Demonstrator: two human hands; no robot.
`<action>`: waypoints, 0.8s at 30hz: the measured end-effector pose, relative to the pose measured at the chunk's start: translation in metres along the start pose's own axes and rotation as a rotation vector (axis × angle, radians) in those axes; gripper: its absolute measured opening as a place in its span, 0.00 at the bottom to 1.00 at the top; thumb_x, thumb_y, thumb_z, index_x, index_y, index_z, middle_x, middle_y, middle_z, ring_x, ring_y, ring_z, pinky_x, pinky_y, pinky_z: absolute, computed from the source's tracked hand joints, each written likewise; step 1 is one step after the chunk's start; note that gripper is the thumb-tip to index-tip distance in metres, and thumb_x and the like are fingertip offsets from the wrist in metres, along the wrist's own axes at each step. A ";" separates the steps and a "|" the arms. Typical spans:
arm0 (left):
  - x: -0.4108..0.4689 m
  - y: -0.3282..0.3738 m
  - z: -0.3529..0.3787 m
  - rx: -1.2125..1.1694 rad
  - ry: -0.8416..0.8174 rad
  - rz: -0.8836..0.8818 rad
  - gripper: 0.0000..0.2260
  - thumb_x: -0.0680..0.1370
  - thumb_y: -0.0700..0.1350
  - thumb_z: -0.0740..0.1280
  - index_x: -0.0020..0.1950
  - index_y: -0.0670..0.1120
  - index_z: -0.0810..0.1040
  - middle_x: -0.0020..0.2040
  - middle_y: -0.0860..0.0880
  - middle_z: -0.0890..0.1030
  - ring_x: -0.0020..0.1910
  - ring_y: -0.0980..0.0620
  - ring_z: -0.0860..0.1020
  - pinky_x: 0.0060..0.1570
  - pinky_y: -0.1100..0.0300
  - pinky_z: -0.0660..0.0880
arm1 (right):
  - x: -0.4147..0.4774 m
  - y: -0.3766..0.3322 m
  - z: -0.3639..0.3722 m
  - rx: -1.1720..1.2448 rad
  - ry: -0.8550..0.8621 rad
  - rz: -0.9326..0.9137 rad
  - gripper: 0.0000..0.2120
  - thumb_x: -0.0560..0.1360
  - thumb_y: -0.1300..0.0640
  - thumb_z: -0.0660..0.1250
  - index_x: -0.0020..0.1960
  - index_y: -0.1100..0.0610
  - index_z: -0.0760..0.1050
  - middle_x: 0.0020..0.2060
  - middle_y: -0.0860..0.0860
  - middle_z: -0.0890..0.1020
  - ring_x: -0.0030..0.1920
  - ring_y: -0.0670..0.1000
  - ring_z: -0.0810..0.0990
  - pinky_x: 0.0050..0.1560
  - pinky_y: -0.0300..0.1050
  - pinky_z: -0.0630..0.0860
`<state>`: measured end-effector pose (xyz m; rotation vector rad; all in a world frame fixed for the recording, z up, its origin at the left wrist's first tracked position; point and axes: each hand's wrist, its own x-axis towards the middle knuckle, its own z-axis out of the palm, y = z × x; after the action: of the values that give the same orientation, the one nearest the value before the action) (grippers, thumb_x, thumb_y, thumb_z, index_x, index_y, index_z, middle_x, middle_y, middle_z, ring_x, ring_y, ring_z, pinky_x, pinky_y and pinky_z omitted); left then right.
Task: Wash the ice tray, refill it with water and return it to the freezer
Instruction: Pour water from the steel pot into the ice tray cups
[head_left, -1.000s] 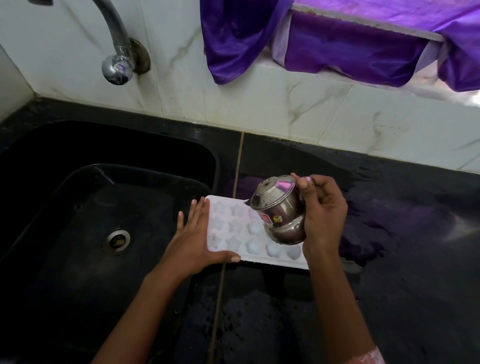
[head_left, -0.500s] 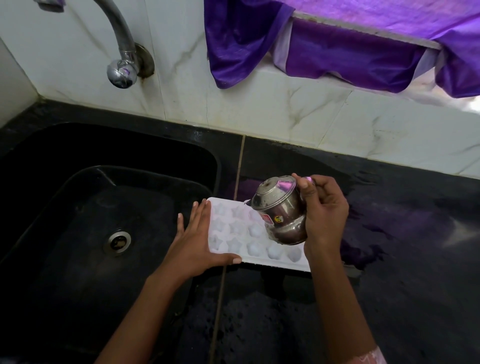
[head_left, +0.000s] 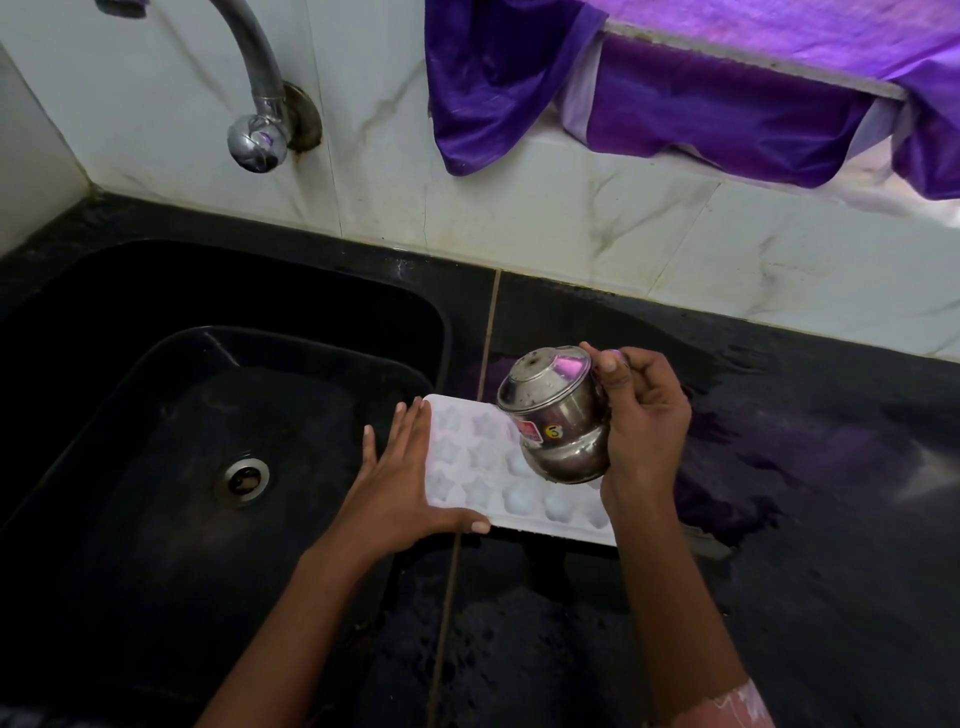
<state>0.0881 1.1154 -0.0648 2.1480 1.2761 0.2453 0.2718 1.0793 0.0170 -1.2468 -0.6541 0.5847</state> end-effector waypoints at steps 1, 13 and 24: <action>0.000 0.000 0.000 -0.005 0.002 0.001 0.64 0.51 0.77 0.57 0.74 0.47 0.30 0.75 0.54 0.33 0.71 0.59 0.29 0.66 0.56 0.25 | 0.000 0.000 0.001 -0.002 -0.003 0.001 0.03 0.68 0.56 0.70 0.39 0.53 0.76 0.35 0.46 0.84 0.45 0.48 0.83 0.49 0.42 0.78; -0.001 -0.001 0.002 -0.031 -0.003 -0.001 0.62 0.52 0.77 0.57 0.74 0.48 0.30 0.71 0.59 0.31 0.70 0.60 0.29 0.67 0.56 0.26 | 0.002 0.001 0.013 -0.114 -0.068 -0.057 0.05 0.71 0.60 0.70 0.39 0.52 0.76 0.38 0.53 0.83 0.44 0.52 0.83 0.46 0.42 0.78; 0.000 0.002 0.001 -0.007 -0.036 -0.013 0.63 0.56 0.76 0.62 0.73 0.47 0.30 0.75 0.53 0.32 0.71 0.58 0.29 0.68 0.54 0.27 | 0.003 -0.004 0.014 -0.205 -0.074 -0.106 0.06 0.71 0.60 0.69 0.40 0.50 0.75 0.38 0.49 0.83 0.42 0.47 0.82 0.45 0.40 0.78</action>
<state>0.0896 1.1145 -0.0647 2.1284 1.2660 0.2046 0.2638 1.0905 0.0238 -1.3765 -0.8533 0.4863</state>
